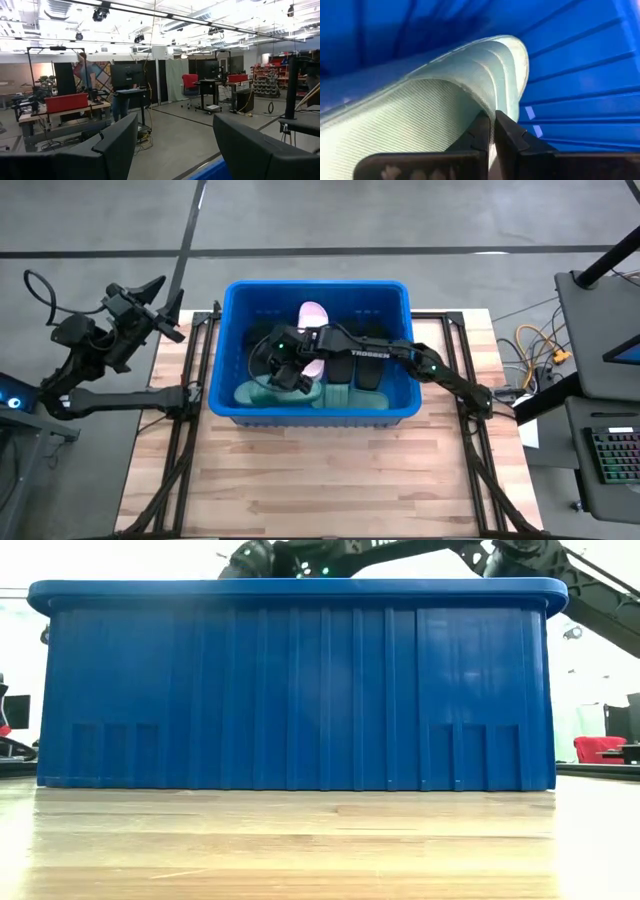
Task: Pick and place slides into bin
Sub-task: Put the green slide into the blue bin
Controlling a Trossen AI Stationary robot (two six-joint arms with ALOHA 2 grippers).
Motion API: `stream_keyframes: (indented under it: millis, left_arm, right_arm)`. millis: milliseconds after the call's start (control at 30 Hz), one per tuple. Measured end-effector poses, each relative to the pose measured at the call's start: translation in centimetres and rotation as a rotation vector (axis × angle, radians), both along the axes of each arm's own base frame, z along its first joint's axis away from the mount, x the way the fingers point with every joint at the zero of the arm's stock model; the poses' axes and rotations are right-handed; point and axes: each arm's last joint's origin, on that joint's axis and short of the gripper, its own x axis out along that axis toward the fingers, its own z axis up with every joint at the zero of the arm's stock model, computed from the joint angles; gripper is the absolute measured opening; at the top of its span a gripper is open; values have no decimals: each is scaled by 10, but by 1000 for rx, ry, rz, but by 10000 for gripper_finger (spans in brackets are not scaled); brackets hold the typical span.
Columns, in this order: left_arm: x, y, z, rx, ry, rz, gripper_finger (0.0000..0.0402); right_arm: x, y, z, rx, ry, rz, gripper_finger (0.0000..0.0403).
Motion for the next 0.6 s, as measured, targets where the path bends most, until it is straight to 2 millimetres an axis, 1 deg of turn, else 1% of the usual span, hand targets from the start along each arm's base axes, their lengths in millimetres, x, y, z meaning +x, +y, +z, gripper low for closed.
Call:
stream_keyframes:
  millis: [100, 233, 433, 500, 600]
  left_arm:
    - [0, 0, 0, 0, 0, -1, 244]
    - [0, 0, 0, 1, -1, 0, 244]
    - [0, 0, 0, 1, -2, 0, 244]
    - [0, 0, 0, 1, -2, 0, 244]
    - [0, 0, 0, 1, -2, 0, 244]
  right_arm:
    - [8, 3, -15, -37, -3, -21, 8]
    - [15, 2, -29, -48, -11, -29, 8]
    - [20, 8, -40, -59, -12, -7, 8]
    - [22, 9, -46, -58, -1, -4, 8]
    - [22, 10, -48, -52, 5, -13, 11]
